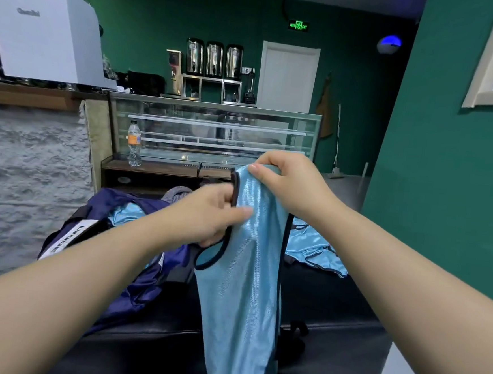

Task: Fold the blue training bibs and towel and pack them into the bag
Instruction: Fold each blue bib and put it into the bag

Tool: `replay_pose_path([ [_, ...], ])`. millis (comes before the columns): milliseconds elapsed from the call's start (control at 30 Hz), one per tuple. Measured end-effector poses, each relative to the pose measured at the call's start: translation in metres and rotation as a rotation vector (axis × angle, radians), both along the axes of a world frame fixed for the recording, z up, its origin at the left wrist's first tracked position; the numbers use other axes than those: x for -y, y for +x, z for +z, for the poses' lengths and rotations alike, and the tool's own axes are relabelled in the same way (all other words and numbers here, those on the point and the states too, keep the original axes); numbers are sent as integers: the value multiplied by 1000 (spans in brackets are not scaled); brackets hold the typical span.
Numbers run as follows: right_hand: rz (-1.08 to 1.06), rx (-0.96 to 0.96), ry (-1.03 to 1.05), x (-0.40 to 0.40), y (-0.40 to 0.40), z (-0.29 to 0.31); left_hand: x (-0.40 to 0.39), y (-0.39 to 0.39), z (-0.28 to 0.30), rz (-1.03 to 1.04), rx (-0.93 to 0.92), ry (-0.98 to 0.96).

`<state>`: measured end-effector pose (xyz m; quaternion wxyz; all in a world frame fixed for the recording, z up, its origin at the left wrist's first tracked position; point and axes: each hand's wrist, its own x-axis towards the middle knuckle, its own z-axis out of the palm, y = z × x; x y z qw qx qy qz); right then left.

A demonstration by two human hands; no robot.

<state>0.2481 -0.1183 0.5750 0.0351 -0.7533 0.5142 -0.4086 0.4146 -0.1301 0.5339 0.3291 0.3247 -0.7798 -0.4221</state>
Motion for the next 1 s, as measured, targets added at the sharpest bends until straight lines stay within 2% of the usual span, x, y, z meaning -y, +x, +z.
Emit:
replay_pose_path([
  [67, -23, 95, -25, 2, -8, 1, -2, 5, -11, -74, 184, -13],
  [100, -43, 138, -36, 3, -13, 1, -3, 8, -17, -106, 305, -79],
  [167, -103, 197, -36, 7, -25, 2, -4, 14, -28, -122, 695, -370],
  [233, -158, 229, -22, 11, -39, 0, -6, 23, -34, -40, 1045, -639],
  [300, -193, 227, 4, 14, -50, -3, -8, 35, -31, -16, 1134, -802],
  [367, -213, 231, 23, 17, -58, -6, -1, 47, -24, -51, 1096, -929],
  [467, -214, 293, -17, 13, -63, 0, 9, 54, -8, -112, 911, -1066],
  [600, -197, 432, -168, -8, -65, 38, -3, 53, 29, -25, 713, -1160],
  [700, -164, 410, -195, -20, -68, 50, -17, 59, 38, 8, 561, -1018],
  [800, -158, 306, -52, -23, -67, 44, -27, 63, 27, 26, 572, -843],
  [867, -133, 354, -84, -25, -63, 48, -30, 64, 23, 46, 508, -805],
  [1000, -91, 398, -144, -28, -56, 62, -43, 60, 28, 125, 267, -709],
])
